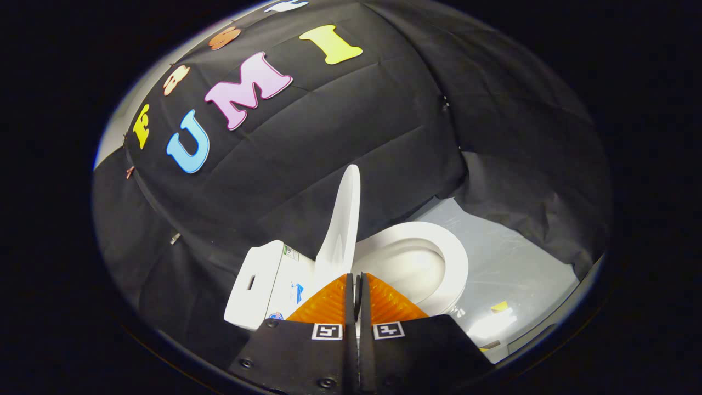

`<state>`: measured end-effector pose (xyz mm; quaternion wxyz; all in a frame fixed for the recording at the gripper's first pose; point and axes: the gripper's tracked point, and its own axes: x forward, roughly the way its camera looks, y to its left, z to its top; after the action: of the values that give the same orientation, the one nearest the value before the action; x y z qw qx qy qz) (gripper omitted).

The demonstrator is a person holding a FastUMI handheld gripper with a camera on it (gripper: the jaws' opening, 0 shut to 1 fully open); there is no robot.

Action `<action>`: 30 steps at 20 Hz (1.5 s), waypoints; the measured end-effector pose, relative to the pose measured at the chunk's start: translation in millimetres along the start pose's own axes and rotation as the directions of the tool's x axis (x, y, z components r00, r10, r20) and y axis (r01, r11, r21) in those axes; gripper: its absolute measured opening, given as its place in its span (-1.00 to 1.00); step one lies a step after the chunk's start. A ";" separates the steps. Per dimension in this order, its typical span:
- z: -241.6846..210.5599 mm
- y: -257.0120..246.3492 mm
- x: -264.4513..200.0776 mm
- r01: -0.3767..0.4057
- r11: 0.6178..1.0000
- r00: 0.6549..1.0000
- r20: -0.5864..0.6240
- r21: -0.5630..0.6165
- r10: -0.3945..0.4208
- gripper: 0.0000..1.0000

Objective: Open the toilet lid.

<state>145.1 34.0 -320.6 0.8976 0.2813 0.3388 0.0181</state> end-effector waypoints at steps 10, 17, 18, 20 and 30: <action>3.2 58.2 -17.4 0.041 0.993 0.998 0.057 -0.107 -0.035 -0.85; -1.1 104.9 -24.8 0.054 0.980 0.995 0.087 -0.194 -0.038 -0.82; -2.5 113.2 -25.7 0.055 0.976 0.995 0.090 -0.210 -0.037 -0.81; -5.9 129.5 -27.3 0.064 0.968 0.994 0.097 -0.243 -0.041 -0.80; -22.6 207.0 -28.0 0.122 0.911 0.986 0.156 -0.394 -0.065 -0.80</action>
<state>142.3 213.0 -210.6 0.9575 0.0748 0.2774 0.0245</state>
